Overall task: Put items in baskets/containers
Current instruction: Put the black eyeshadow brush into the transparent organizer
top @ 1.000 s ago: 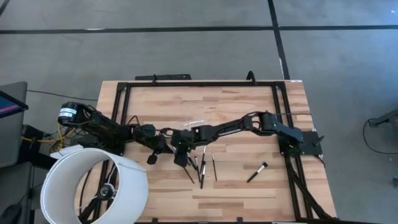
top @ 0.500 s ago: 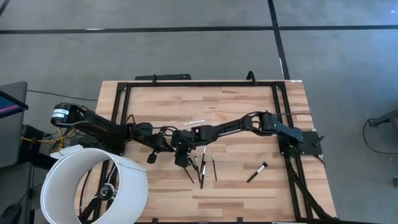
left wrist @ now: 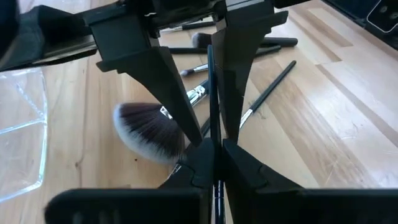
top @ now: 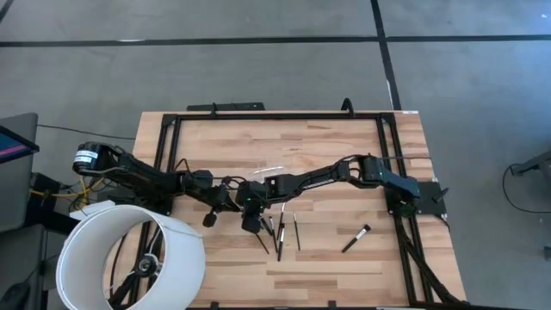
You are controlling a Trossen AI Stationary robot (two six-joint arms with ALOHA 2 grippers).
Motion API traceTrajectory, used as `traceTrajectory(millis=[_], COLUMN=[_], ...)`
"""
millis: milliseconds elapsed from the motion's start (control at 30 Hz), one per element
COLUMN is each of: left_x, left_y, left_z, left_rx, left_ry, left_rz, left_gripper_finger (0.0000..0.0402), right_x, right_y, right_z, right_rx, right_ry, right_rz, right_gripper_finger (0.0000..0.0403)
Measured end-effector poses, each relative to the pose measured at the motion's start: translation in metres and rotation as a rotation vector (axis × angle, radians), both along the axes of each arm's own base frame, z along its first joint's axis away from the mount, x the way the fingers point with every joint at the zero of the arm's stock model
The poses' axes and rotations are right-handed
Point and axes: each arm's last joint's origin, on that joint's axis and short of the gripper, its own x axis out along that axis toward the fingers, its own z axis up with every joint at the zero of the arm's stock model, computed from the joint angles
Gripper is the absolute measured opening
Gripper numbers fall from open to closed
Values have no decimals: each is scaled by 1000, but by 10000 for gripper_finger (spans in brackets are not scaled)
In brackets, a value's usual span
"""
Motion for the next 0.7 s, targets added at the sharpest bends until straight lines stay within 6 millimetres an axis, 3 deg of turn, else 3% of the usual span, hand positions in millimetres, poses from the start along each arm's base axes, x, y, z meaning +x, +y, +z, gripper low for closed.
traceTrajectory(millis=[400,700], left_x=[0,-1], left_y=[-1,-1], left_z=[0,-1], left_rx=[-19,-19], left_ry=[4,11], left_rz=[-31,-31], left_gripper_finger=[21,21], right_x=[2,3], right_y=[0,0], right_z=[2,3], right_rx=[2,2], right_ry=[-32,-41], right_rz=[0,-1], right_gripper_finger=[76,48])
